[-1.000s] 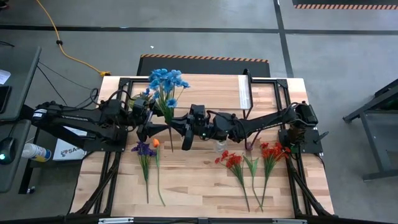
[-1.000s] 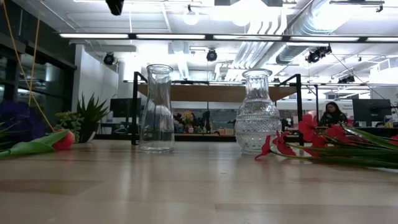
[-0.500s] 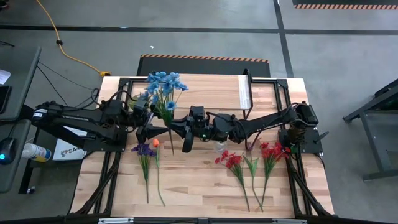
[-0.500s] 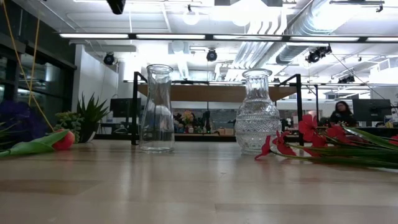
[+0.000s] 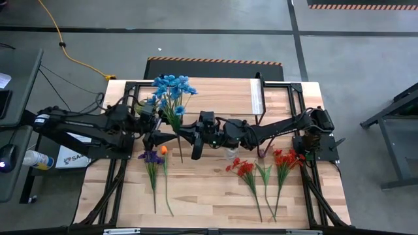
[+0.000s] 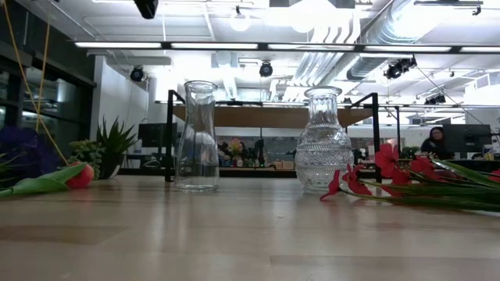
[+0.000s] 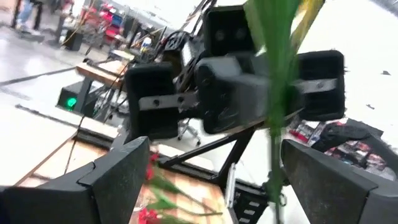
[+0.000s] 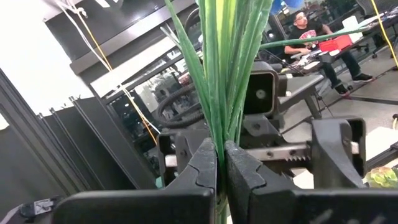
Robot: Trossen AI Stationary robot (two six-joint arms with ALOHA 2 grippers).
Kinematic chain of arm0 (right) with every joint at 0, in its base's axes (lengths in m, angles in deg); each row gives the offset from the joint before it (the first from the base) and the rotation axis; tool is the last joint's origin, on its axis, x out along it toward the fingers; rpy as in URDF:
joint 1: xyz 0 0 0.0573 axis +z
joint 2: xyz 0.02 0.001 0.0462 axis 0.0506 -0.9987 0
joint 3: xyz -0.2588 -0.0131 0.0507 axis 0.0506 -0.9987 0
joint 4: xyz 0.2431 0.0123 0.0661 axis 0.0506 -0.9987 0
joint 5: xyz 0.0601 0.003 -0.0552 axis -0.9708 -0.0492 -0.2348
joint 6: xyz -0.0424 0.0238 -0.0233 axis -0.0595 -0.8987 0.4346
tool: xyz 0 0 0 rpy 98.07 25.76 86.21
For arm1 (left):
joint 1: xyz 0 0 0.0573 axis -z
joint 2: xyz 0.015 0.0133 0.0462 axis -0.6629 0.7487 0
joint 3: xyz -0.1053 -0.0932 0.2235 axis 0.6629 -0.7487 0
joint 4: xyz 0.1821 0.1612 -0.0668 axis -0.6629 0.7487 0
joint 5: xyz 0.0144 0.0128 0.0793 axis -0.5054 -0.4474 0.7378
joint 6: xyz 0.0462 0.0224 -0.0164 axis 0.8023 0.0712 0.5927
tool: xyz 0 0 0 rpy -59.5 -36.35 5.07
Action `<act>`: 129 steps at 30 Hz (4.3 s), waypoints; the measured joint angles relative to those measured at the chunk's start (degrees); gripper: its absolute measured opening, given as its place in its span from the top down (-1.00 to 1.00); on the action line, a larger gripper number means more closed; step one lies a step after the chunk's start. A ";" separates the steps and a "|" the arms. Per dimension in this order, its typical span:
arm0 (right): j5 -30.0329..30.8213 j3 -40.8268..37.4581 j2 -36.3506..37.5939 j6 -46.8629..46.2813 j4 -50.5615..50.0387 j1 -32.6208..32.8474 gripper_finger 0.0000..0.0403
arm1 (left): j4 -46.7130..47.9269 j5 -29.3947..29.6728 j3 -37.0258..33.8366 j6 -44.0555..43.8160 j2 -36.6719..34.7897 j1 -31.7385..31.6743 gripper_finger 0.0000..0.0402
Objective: Pick and place flowers into a vace then onto a shelf
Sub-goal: Put the blue flower into the left transparent crystal vase
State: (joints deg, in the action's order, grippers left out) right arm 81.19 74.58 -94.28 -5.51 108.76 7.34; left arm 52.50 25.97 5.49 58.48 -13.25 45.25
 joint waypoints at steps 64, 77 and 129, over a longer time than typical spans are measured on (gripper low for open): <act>1.58 -0.07 -0.07 -1.24 -2.64 -0.61 0.96 | -0.79 -2.78 0.09 1.73 0.62 0.07 0.78; 1.05 -0.07 -0.05 -2.32 -2.19 -0.55 0.92 | -0.99 -2.58 0.09 0.39 0.62 0.07 0.87; -5.67 0.02 11.00 -3.16 -39.41 0.00 0.20 | 1.38 -0.10 0.00 -1.12 -2.65 -0.02 0.87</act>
State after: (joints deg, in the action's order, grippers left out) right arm 75.52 74.60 -83.28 -8.67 69.35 7.34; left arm 53.88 25.87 5.49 57.35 -15.90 45.22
